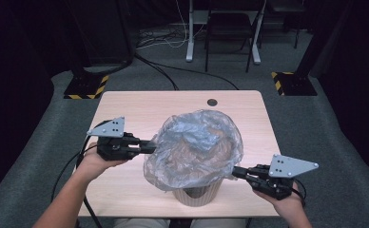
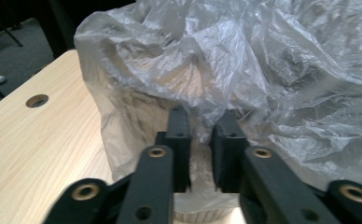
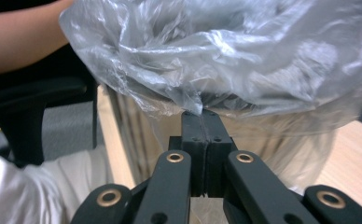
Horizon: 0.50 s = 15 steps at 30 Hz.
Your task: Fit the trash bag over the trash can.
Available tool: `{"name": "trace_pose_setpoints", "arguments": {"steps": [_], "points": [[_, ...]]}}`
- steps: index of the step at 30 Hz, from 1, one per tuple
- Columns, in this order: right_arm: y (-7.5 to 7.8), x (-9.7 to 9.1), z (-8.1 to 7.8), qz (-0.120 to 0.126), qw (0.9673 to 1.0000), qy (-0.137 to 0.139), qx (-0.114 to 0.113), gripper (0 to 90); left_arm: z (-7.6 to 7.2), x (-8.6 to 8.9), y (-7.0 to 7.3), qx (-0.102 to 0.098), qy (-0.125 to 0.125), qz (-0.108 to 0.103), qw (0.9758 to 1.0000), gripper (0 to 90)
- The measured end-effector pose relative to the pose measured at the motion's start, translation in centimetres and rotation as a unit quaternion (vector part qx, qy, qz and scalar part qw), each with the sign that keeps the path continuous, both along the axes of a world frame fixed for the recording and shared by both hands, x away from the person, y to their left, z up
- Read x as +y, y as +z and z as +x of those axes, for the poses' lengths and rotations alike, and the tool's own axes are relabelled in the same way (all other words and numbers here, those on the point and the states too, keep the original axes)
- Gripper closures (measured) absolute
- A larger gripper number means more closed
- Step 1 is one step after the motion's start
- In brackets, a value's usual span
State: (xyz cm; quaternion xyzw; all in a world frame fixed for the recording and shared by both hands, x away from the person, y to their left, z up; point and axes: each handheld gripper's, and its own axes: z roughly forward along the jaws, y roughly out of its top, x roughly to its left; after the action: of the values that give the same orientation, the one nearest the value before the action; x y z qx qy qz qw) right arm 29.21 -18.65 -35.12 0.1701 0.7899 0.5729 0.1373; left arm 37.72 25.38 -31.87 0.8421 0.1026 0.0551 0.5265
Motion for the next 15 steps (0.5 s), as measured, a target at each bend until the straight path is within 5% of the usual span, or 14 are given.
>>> {"name": "trace_pose_setpoints", "arguments": {"steps": [6,15], "points": [[-1.9,0.2,-0.4,-0.033,0.9991,0.010,0.023,90.0,0.3,0.6,-1.2,0.010,0.008,0.006,0.9999,85.5],[-4.7,-0.4,0.3,-0.065,0.9957,0.002,0.067,90.0,2.0,0.3,-2.5,0.014,0.056,0.014,0.9983,85.5]]}}
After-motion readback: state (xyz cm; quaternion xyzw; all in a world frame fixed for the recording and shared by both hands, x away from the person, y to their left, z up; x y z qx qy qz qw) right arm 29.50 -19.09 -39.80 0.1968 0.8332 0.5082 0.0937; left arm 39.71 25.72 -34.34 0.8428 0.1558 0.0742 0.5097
